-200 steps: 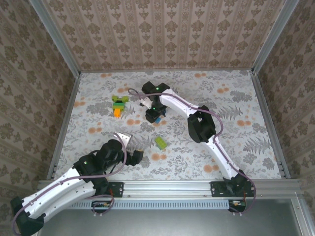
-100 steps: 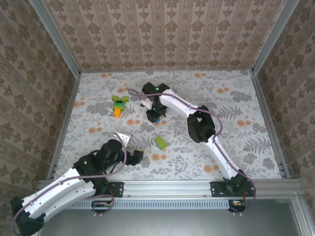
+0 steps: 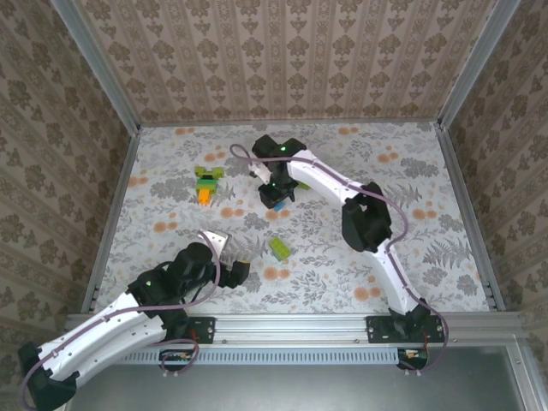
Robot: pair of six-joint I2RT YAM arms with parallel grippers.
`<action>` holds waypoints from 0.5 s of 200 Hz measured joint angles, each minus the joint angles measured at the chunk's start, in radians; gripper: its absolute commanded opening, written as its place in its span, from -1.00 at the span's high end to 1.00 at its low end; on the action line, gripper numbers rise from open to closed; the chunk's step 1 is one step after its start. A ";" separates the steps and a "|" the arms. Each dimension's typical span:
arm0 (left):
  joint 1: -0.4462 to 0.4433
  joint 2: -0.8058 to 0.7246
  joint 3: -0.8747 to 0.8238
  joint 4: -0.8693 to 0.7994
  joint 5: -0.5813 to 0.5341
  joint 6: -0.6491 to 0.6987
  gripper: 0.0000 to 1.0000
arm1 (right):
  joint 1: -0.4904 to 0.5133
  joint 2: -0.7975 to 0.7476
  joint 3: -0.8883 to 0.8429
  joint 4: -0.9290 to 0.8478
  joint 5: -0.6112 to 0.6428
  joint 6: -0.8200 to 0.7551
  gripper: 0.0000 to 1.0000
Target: Assemble a carrot with lego
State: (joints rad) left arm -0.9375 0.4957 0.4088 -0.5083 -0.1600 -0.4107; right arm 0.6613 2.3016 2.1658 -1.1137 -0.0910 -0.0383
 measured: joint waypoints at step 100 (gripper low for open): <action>-0.006 0.000 -0.002 0.001 -0.006 0.000 -1.00 | 0.112 -0.455 -0.564 0.124 0.003 0.209 0.44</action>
State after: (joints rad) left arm -0.9432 0.4957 0.4068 -0.5076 -0.1661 -0.4107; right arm 0.7734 1.8469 1.6020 -0.9894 -0.0879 0.1711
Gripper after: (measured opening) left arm 0.993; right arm 0.322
